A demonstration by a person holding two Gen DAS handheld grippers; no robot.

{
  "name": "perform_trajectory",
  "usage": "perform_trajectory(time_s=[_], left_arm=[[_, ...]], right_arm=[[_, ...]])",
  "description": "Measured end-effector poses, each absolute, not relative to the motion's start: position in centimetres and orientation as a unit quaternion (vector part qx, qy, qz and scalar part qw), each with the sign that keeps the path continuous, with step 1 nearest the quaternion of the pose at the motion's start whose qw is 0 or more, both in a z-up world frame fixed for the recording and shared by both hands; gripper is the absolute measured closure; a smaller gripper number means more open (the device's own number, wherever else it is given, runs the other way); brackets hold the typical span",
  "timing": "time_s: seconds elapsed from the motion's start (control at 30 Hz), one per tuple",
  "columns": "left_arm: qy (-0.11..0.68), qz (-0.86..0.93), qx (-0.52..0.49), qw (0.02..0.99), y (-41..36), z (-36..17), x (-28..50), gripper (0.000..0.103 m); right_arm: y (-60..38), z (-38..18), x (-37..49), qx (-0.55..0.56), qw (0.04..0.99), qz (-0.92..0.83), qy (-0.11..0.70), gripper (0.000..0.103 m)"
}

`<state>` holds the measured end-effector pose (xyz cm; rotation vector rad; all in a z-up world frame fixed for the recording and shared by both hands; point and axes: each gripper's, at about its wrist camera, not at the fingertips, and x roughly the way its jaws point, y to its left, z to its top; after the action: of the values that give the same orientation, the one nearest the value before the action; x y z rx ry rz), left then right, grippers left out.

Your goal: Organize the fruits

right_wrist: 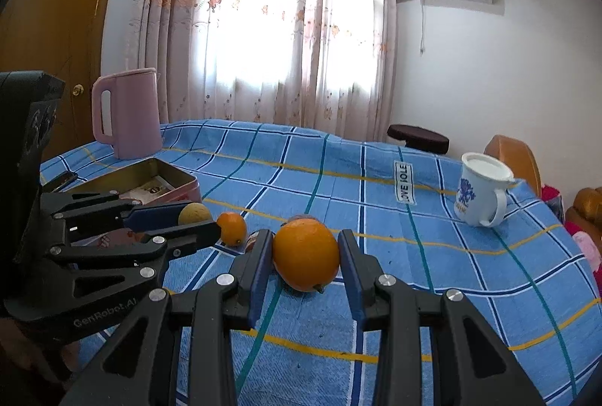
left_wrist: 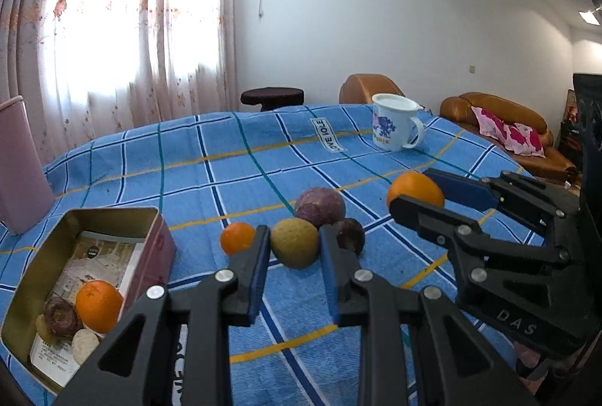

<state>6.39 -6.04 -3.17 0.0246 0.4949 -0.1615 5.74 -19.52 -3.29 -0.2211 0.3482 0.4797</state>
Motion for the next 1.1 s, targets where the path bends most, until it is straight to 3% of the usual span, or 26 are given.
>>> perform_trajectory(time_s=[0.4, 1.1], left_arm=[[0.231, -0.056, 0.009, 0.971, -3.7, -2.6, 5.7, 0.075], [0.240, 0.047, -0.045, 0.969, 9.3, -2.0, 4.5, 0.075]], right_arm=[[-16.6, -3.5, 6.1, -0.132, 0.941, 0.257, 0.176, 0.066], [-4.6, -2.7, 5.8, -0.164, 0.896, 0.368, 0.187, 0.066]])
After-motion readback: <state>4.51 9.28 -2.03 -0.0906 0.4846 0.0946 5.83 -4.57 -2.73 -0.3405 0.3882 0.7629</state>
